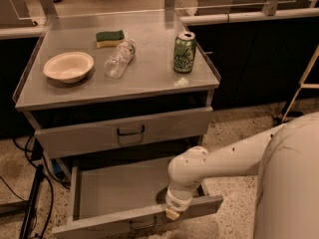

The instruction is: Close middle drawer

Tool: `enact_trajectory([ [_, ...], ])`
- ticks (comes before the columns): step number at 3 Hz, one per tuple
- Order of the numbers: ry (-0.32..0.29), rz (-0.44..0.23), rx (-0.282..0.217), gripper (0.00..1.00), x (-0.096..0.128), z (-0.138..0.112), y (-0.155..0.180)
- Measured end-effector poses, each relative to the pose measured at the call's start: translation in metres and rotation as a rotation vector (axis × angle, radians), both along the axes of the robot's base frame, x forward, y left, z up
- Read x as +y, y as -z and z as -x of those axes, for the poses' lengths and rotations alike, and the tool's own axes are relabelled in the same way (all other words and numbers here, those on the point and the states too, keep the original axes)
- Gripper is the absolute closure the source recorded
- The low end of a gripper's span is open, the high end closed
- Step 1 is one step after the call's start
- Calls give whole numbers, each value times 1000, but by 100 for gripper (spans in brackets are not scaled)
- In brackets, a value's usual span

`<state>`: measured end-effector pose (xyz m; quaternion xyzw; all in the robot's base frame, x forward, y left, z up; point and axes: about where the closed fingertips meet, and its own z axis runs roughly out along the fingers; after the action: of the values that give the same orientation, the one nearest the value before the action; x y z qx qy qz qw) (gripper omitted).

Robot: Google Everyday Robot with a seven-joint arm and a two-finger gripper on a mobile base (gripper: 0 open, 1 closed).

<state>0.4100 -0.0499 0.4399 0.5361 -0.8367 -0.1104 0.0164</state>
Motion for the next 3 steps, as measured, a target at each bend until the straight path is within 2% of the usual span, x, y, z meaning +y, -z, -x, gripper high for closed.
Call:
enact_trajectory([
  [1,0,0,0,4,0,0,0],
  [3,0,0,0,0,0,0,0],
])
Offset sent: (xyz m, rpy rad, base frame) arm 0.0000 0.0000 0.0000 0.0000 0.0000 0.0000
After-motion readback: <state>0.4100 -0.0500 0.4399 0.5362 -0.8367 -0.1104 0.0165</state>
